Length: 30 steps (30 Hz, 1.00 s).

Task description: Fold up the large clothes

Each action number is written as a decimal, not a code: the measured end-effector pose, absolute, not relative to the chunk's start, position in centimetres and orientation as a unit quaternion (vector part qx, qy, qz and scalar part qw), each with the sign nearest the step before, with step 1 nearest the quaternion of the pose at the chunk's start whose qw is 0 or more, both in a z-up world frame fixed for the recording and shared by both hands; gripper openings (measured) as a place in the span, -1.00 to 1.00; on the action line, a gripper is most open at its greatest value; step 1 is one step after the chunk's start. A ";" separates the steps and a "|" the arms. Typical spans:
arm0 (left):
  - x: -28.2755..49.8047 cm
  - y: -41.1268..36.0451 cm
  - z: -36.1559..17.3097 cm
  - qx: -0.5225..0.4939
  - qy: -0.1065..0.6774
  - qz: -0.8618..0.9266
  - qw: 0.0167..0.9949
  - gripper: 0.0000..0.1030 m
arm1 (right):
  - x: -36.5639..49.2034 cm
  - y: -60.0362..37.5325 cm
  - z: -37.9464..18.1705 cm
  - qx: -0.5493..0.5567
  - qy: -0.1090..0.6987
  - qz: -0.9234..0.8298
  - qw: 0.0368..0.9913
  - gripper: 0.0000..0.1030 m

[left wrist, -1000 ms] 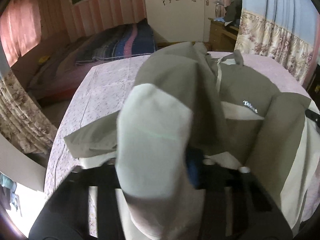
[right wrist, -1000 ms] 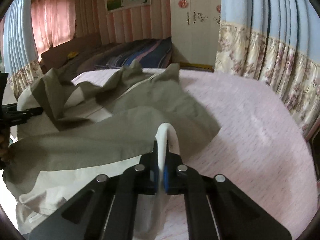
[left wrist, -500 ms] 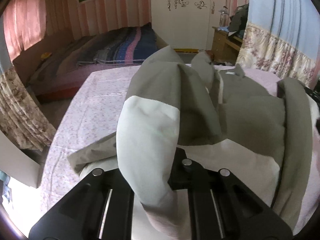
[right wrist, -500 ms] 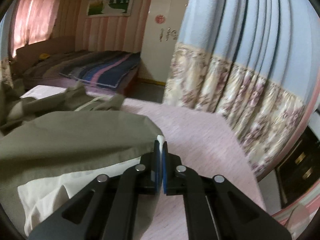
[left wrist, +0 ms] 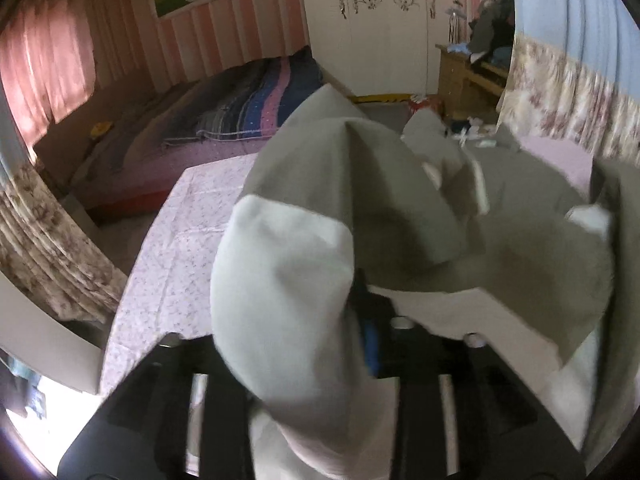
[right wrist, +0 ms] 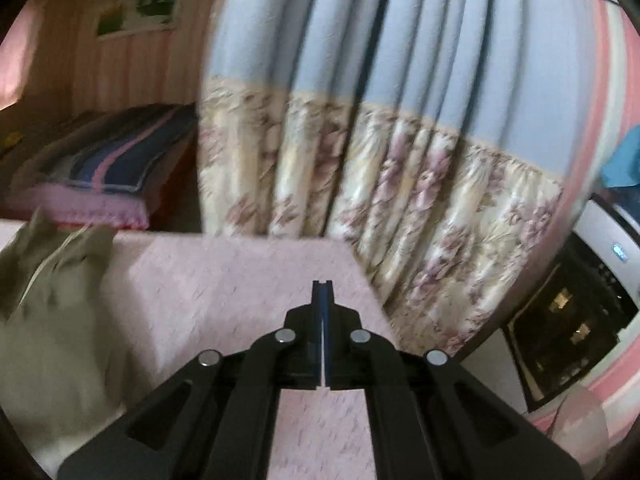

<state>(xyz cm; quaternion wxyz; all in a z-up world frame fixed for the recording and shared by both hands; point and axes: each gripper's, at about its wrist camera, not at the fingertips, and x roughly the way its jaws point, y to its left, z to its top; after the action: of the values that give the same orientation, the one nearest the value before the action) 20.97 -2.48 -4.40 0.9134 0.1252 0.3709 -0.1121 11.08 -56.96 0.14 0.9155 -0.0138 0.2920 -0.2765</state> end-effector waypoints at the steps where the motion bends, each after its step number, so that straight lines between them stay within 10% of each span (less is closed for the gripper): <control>1: 20.6 -2.1 -4.6 0.125 0.365 -0.106 0.917 0.49 | 10.4 -56.4 -0.3 -0.014 0.294 -0.269 0.917 -0.95; 3: 19.4 -0.6 -4.8 0.117 0.341 -0.097 0.928 0.93 | 8.4 -54.9 -1.4 -0.009 0.299 -0.254 0.920 -0.83; 5: 17.9 1.1 -4.8 0.107 0.317 -0.105 0.936 0.94 | 5.9 -52.7 -2.6 -0.010 0.303 -0.232 0.924 0.21; 6: 17.1 2.0 -5.2 0.110 0.314 -0.108 0.937 0.94 | 5.0 -52.0 -3.1 -0.011 0.303 -0.228 0.925 0.28; 30: -1.2 4.2 -10.7 0.080 0.334 -0.127 0.931 0.94 | -12.5 -28.8 -11.6 0.110 0.394 -0.020 0.912 0.43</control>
<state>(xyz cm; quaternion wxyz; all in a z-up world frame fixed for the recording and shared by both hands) -1.21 4.20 -10.73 0.9308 0.0795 0.3336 -0.1267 -12.52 -28.82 -11.60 0.9121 0.1104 0.3944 -0.0196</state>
